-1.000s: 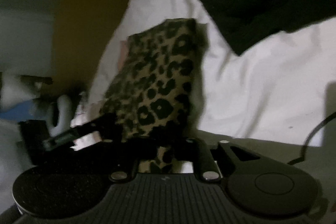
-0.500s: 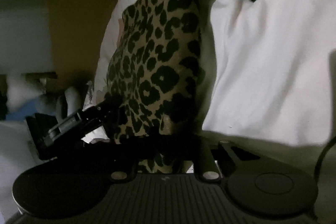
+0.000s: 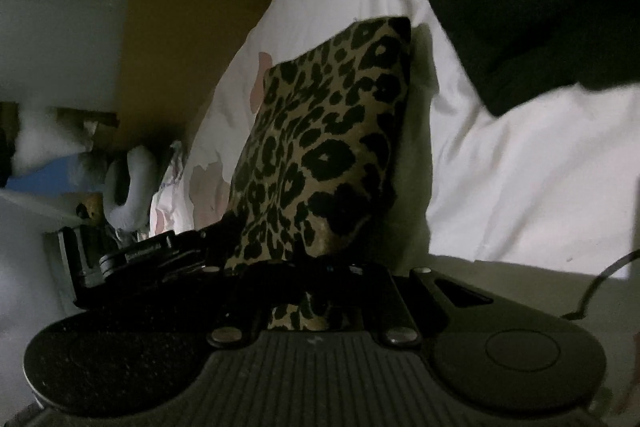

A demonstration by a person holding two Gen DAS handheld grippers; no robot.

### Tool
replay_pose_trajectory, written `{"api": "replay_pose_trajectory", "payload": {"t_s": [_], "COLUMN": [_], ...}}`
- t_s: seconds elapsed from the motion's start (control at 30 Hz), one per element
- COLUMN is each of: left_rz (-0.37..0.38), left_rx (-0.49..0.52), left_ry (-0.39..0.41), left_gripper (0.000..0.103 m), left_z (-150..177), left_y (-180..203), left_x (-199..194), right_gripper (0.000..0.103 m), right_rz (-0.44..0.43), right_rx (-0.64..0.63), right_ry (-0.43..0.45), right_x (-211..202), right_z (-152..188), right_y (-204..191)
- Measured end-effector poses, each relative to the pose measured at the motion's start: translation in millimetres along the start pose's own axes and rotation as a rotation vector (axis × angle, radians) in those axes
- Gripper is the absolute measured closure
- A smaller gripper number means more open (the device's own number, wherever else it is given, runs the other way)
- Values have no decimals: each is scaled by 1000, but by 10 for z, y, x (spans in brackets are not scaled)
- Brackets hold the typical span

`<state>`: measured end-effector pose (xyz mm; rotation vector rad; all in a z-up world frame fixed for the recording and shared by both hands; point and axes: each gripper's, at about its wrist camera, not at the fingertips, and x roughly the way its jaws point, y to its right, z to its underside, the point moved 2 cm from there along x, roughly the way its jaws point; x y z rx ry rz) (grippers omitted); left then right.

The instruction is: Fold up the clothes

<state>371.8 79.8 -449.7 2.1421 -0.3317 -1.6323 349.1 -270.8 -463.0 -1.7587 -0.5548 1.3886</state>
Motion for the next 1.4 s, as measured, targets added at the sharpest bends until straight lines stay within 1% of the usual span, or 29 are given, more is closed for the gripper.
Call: {"api": "replay_pose_trajectory", "payload": {"t_s": [0.07,0.17,0.23,0.27,0.3,0.33,0.37,0.4,0.43,0.53,0.6,0.67,0.87,0.93,1.07,1.2,1.33,1.4], "left_rz": [0,22,14,6,-3,-13,-22,-25,-23,22,46,61,89,105,106,130,155,161], "left_rx": [-38,-92,-63,-39,-15,10,36,61,76,63,53,52,72,79,126,108,72,71], "left_ry": [-10,-14,-20,-23,-26,-29,-27,-19,-9,-7,-11,-23,-75,-82,-84,-95,-115,-122], "left_gripper": [70,71,70,66,57,52,39,30,29,28,25,22,22,21,21,24,24,24], "left_z": [70,140,125,108,91,75,60,41,19,-49,-89,-116,-131,-114,-101,-172,-245,-255], "left_y": [0,-10,5,17,28,42,56,68,76,66,56,47,57,75,133,145,128,132], "left_x": [-8,-36,-36,-33,-31,-24,-15,-10,-10,24,83,160,381,412,469,501,543,558], "right_gripper": [95,95,95,91,89,80,65,61,59,55,53,51,51,51,52,52,52,52], "right_rz": [-7,18,22,29,40,55,72,87,81,32,5,1,-3,-9,-21,-19,-16,-9], "right_rx": [-1,-20,2,4,0,-6,-3,0,10,57,87,118,102,103,102,70,71,65], "right_ry": [-41,-64,-75,-72,-66,-58,-48,-38,-24,42,82,102,95,96,93,85,111,116], "right_x": [-43,-115,-111,-94,-66,-49,-47,-48,-70,-102,-121,-95,-6,44,148,237,282,298], "right_z": [-53,-137,-139,-124,-107,-91,-80,-69,-73,-76,-93,-118,-138,-137,-150,-165,-180,-185], "right_y": [47,127,195,208,208,226,263,301,351,418,482,546,564,561,547,456,418,395]}}
